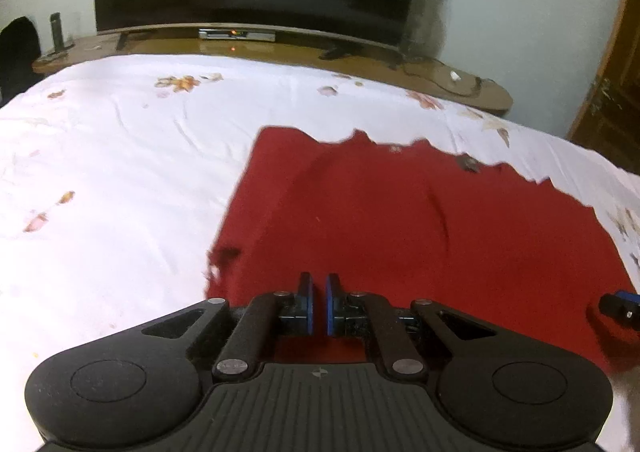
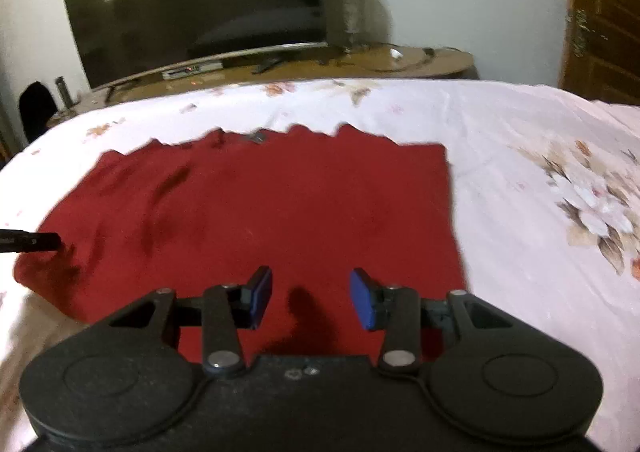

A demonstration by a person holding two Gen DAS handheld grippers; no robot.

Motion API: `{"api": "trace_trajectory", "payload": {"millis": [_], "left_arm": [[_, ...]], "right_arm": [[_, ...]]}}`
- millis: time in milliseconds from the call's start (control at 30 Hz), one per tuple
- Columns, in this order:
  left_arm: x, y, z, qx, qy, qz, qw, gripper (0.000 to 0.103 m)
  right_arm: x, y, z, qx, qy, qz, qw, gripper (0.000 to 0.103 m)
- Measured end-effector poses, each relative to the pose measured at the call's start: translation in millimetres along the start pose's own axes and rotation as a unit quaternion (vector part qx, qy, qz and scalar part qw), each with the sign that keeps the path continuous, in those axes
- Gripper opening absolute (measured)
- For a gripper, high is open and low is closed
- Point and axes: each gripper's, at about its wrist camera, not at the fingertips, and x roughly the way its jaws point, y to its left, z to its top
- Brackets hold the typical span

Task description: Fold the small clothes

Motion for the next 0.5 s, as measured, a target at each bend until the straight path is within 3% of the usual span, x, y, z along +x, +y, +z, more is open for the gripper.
{"api": "trace_trajectory", "payload": {"millis": [133, 267, 500], "left_arm": [[-4, 12, 9, -0.011, -0.002, 0.004, 0.9999, 0.004], [1, 31, 12, -0.037, 0.020, -0.017, 0.9990, 0.005], [2, 71, -11, -0.134, 0.065, -0.067, 0.9866, 0.005]], "right_arm": [[6, 12, 9, -0.005, 0.000, 0.020, 1.000, 0.043], [10, 29, 15, -0.016, -0.004, 0.035, 0.999, 0.044], [11, 58, 8, -0.023, 0.008, 0.043, 0.999, 0.045]]}}
